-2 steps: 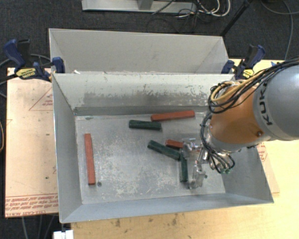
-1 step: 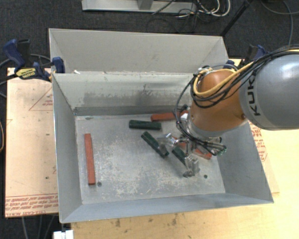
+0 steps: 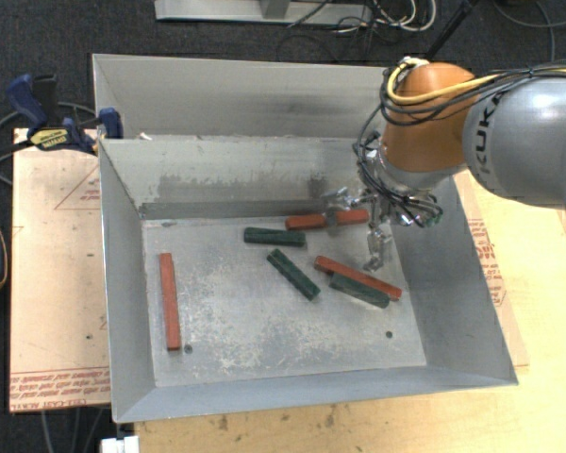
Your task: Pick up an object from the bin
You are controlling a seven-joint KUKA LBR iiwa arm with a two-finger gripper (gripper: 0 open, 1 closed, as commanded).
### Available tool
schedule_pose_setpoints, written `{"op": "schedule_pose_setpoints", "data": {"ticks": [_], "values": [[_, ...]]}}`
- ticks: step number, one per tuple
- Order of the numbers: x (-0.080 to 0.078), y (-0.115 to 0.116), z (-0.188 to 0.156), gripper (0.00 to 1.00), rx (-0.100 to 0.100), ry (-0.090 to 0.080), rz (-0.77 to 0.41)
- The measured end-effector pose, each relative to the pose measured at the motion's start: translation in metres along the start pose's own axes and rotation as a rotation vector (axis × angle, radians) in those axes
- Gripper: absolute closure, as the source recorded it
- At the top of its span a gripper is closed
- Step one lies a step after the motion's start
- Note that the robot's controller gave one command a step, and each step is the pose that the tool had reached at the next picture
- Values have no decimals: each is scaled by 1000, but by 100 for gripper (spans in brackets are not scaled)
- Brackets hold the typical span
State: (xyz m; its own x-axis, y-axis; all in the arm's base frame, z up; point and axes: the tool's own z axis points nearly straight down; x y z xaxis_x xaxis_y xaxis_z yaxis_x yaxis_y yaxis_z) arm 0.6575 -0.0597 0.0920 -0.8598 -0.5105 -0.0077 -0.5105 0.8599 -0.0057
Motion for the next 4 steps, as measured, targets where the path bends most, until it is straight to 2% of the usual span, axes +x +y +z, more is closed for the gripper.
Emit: {"op": "schedule_pose_setpoints", "data": {"ticks": [1,2,3,4], "values": [[28,39,21,0,-5,4,52],[28,37,19,100,-4,6,54],[27,38,20,0,-4,1,55],[-1,113,-48,0,-6,-1,-417]]}}
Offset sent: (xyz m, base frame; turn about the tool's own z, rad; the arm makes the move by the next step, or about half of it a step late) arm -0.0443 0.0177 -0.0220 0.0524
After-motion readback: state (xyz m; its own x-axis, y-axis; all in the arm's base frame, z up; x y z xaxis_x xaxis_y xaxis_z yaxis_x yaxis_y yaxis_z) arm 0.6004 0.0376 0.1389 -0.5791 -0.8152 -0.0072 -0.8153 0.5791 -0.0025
